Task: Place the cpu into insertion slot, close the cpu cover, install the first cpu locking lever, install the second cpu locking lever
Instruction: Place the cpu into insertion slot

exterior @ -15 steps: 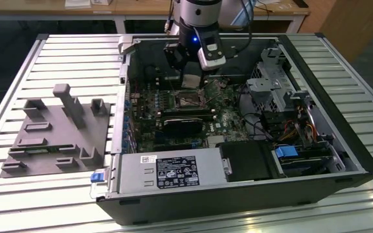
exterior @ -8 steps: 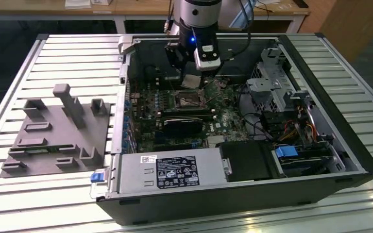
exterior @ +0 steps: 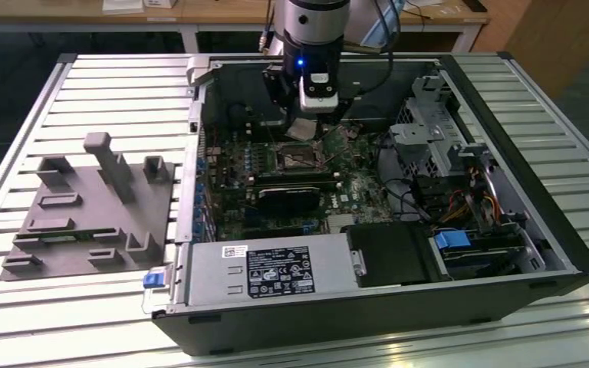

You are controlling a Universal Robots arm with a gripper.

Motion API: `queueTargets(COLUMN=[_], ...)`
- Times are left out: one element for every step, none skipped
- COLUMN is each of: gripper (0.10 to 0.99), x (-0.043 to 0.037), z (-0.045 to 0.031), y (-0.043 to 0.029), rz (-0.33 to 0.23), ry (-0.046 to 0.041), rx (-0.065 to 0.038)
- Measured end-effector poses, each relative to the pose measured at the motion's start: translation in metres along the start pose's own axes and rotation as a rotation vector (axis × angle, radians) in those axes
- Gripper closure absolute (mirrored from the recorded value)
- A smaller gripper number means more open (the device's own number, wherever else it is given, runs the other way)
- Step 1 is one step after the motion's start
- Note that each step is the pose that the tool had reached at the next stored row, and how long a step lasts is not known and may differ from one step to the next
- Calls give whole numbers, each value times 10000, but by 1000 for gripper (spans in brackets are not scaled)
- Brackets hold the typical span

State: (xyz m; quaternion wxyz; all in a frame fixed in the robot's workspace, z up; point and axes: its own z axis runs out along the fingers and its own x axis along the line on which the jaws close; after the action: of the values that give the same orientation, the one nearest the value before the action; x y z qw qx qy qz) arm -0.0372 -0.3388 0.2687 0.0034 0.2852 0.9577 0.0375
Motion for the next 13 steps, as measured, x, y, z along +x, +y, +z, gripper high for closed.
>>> queueTargets(gripper=[549,549,549,549,549,549,549,549,549,549,549,549,549], x=[0,0,0,0,0,0,0,0,0,0,0,0,0], z=[2,4,6,8,10,13,15,18,21,24,27,30,33], y=[0,0,-1,-1,-1,-1,-1,-1,-1,-2,-2,-2,-3], rz=[178,375,554,733,913,1091,1272,1450,1631,1825,2006,2184,2364], ry=[-14,-28,-41,-54,-68,-81,-94,-107,-121,-135,-148,-161,-175], rx=[-3,-6,-9,-12,-14,-17,-20,-24,-26,-27,-31,-33,-35])
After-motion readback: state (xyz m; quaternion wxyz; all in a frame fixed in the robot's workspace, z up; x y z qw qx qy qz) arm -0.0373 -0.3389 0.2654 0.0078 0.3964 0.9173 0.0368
